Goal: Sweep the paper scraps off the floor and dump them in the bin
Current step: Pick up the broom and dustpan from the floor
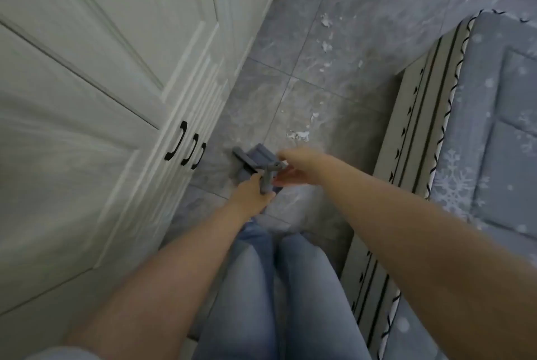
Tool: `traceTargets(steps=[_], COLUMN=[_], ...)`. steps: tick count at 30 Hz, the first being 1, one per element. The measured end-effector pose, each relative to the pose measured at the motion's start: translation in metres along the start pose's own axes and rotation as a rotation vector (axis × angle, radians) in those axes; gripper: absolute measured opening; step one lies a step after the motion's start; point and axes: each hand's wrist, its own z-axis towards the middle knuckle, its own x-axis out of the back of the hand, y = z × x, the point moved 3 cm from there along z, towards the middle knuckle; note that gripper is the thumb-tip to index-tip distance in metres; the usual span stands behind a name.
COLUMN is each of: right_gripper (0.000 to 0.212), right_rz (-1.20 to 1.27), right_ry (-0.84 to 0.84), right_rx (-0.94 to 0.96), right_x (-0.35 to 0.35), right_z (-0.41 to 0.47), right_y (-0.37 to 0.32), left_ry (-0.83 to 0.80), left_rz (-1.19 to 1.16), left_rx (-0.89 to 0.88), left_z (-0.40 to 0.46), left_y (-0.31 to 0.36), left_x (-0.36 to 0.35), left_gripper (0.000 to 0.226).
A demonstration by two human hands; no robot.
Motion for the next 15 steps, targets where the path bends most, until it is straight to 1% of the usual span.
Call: traceTargets(steps=[4, 8, 10, 12, 15], right_gripper=[0.019, 0.021, 0.02, 0.016, 0.011], right_rz=[0.093, 0.157, 0.146, 0.171, 0.102], right_ry=[-0.024, -0.151, -0.189, -0.206, -0.231], right_rx=[-0.101, -0.245, -0.295, -0.32, -0.351], right_x=[-0.006, -0.009, -0.01, -0.01, -0.008], right_z=[0.017, 0.045, 0.054, 0.066, 0.074], right_y=[0.007, 0.012, 0.013, 0.011, 0.007], left_ry=[0.044, 0.097, 0.08, 0.093, 0.237], left_rz=[-0.044, -0.086, -0.145, -0.279, -0.372], left_rx=[0.035, 0.072, 0.116, 0.17, 0.209], left_z=[0.009, 0.035, 0.045, 0.05, 0.046], left_y=[0.001, -0.001, 0.0, 0.001, 0.003], left_x=[-0.009, -0.016, -0.019, -0.023, -0.025], left_gripper=[0.058, 0.059, 0.055, 0.045, 0.037])
